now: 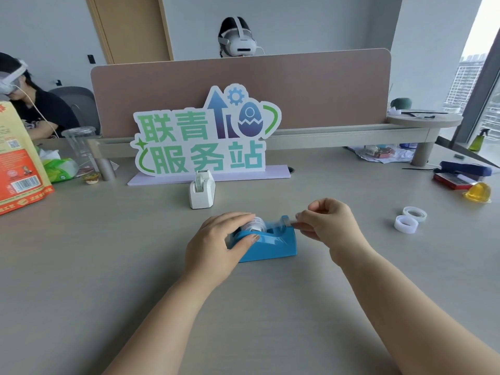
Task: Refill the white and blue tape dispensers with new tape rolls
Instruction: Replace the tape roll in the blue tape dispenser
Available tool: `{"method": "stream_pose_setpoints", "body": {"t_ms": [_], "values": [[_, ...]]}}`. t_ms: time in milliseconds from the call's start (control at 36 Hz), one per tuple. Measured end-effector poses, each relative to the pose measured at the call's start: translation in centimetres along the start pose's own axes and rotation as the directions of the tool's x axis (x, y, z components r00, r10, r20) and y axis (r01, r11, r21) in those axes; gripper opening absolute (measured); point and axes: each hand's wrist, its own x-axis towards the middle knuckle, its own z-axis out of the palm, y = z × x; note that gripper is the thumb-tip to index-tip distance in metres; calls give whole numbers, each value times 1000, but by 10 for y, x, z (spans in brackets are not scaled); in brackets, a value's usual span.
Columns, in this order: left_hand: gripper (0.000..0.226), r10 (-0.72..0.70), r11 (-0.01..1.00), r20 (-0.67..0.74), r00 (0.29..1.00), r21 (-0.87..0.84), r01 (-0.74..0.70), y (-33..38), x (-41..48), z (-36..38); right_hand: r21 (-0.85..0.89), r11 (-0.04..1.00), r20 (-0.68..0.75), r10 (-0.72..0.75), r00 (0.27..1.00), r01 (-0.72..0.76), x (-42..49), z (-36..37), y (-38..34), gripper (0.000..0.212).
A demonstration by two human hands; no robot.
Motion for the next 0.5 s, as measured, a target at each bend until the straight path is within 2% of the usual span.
{"method": "stream_pose_setpoints", "body": {"t_ms": [500], "values": [[36, 8, 1000, -5, 1000, 1, -8, 0, 0, -1, 11, 997, -15, 70, 997, -70, 1, -2, -1, 18]]}}
